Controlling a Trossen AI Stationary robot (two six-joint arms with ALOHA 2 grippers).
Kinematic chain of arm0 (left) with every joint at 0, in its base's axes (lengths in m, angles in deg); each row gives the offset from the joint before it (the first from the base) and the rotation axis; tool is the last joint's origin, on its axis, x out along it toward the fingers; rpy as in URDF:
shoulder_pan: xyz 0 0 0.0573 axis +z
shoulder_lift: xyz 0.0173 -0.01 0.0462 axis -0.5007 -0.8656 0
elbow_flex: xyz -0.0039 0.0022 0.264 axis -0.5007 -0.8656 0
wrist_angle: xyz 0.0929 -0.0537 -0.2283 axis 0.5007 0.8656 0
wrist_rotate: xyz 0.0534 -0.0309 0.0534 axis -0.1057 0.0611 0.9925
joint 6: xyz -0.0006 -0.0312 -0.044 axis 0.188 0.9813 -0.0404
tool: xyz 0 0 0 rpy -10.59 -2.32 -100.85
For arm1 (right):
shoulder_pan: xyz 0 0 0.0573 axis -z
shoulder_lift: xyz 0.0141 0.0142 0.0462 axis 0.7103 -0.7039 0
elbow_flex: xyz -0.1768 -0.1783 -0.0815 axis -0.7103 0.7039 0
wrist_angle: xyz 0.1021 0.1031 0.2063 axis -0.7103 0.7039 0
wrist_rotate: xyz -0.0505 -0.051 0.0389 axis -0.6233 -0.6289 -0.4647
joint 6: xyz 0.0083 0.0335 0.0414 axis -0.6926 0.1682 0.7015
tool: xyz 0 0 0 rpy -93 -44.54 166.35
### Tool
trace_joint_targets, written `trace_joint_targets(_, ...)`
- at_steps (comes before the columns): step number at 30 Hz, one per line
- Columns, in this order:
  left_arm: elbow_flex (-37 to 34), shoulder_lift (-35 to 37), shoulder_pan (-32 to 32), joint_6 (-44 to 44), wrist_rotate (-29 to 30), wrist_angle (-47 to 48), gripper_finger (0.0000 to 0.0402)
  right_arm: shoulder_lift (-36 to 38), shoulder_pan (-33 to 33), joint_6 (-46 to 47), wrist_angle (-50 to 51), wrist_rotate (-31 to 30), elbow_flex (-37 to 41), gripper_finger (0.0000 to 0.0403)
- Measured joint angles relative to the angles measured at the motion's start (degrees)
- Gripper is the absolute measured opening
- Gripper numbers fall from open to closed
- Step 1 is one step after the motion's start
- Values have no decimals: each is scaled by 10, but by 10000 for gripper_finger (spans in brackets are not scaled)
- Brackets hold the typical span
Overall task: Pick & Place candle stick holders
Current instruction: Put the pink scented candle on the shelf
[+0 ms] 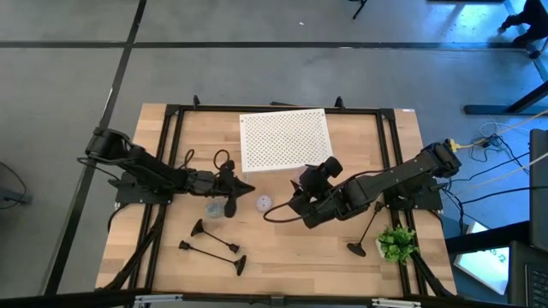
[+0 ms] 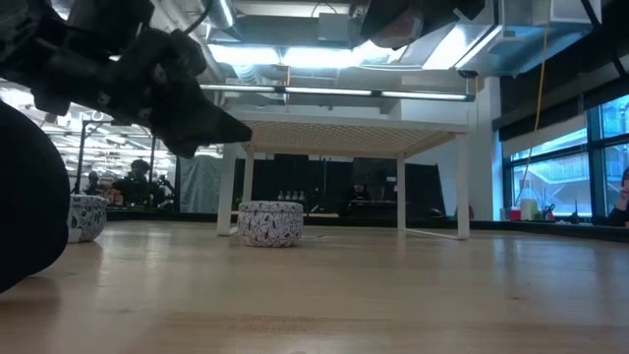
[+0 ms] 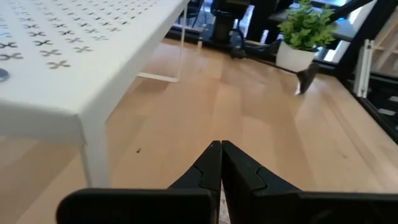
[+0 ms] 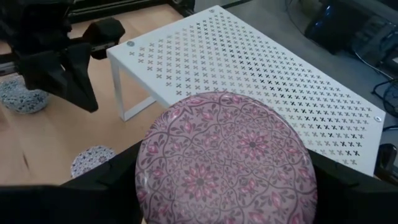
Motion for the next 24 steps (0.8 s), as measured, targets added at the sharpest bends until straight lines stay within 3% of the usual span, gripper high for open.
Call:
trace_joint_targets(11, 4, -7, 0, -4, 54, 24, 3, 0, -1, 1, 0, 0, 0, 294)
trace_joint_targets(20, 4, -7, 0, -4, 171, 82, 2, 0, -1, 5, 6, 5, 0, 294)
trace_joint_targets(24, 4, -7, 2, -6, 187, 90, 2, 0, -1, 6, 6, 5, 0, 294)
